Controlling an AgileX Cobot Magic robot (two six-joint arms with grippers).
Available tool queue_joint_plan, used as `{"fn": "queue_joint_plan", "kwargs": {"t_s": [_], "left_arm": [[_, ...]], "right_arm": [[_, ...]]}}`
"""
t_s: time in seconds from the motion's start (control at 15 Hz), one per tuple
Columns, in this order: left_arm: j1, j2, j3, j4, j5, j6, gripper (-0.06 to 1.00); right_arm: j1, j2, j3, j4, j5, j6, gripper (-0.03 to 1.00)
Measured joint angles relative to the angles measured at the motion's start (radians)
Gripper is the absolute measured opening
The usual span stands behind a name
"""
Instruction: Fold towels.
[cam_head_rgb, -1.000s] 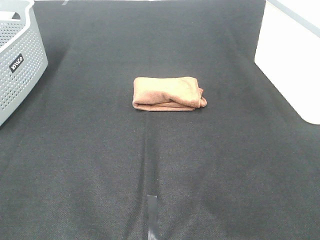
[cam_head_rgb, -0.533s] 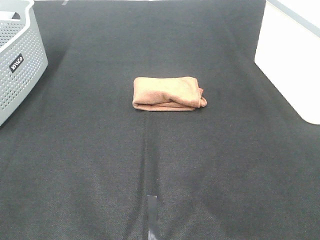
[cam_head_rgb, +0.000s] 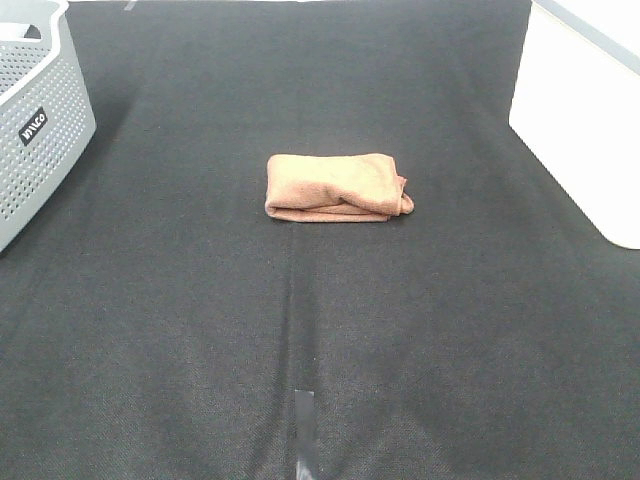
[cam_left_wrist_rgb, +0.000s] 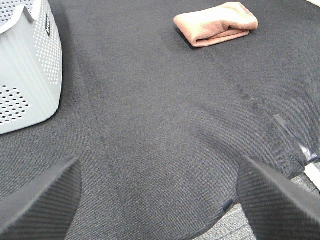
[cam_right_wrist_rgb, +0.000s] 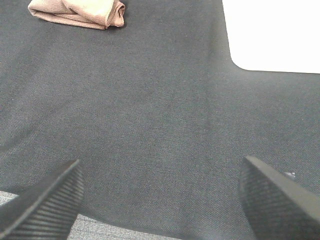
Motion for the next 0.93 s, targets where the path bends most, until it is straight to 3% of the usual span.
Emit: {"fn": "queue_joint_plan", "kwargs": {"t_s": [0.4, 0.8, 0.93], "left_arm": [[0.149, -0.007, 0.000, 0.000, 0.000, 0.000, 0.80], [0.149, -0.007, 0.000, -0.001, 0.000, 0.000, 0.80], [0.149, -0.007, 0.000, -0.001, 0.000, 0.000, 0.80]], "right_arm": [[0.000, 0.000, 0.000, 0.000, 0.000, 0.000, 0.79], [-0.002, 0.000, 0.000, 0.000, 0.000, 0.000, 0.79], [-0.059, 0.000, 0.000, 0.001, 0.000, 0.000, 0.79]]}}
